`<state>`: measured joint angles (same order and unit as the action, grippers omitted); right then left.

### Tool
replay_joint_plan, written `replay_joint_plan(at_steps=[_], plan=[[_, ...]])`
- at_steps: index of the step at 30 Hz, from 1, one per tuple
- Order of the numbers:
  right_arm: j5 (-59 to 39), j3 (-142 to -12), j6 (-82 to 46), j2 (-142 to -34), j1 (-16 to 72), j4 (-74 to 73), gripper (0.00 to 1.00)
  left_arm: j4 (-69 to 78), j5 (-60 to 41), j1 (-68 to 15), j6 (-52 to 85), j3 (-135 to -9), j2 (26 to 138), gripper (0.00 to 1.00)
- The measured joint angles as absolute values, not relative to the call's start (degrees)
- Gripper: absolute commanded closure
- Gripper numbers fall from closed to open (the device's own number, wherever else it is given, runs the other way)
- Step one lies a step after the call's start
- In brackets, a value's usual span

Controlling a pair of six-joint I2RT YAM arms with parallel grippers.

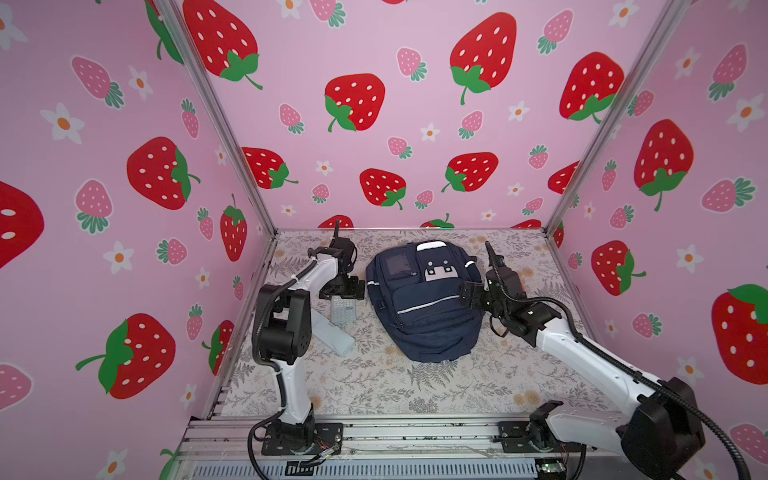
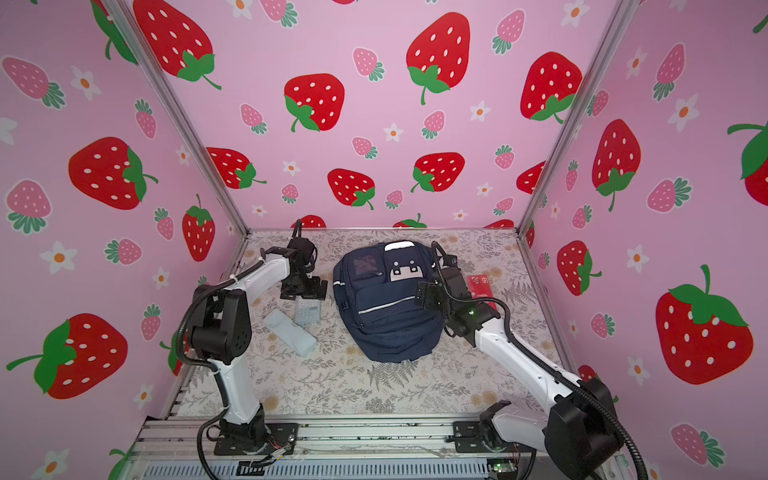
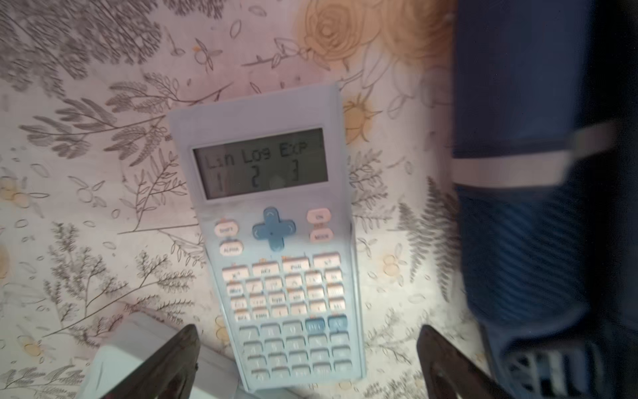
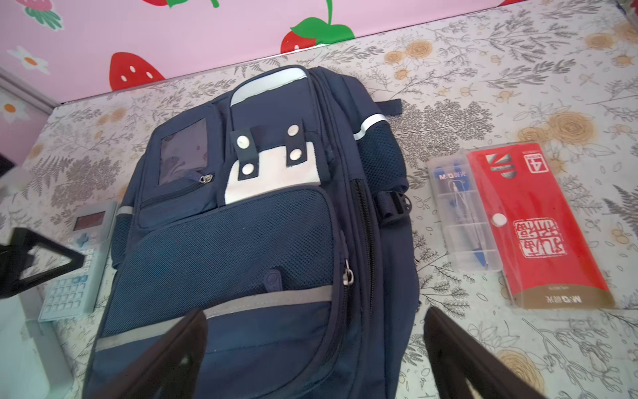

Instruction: Pack the student bag

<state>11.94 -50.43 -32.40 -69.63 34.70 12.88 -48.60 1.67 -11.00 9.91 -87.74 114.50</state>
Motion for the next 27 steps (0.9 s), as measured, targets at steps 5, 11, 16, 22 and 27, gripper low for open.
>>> replay_joint_plan(at_steps=[5,11,16,22,27], plan=[[6.46,-50.54,-31.94,-69.65,34.7,12.75,0.02,-48.88,2.09,-10.96,12.1,-92.82,118.85,0.01],[1.5,-47.09,-35.42,-69.01,34.7,9.32,0.04,-49.98,1.45,-9.23,14.37,-95.72,119.74,0.01],[-0.38,-46.78,-37.69,-69.08,34.7,8.75,0.05,-50.46,0.73,-7.75,15.86,-95.24,119.72,0.01],[-1.39,-50.41,-38.11,-70.52,34.7,9.54,0.05,-50.96,-0.25,-7.77,16.97,-95.53,121.56,0.01],[-1.69,-51.29,-38.11,-70.74,34.7,9.54,0.05,-51.18,-0.71,-7.81,17.85,-95.55,124.03,0.01]])
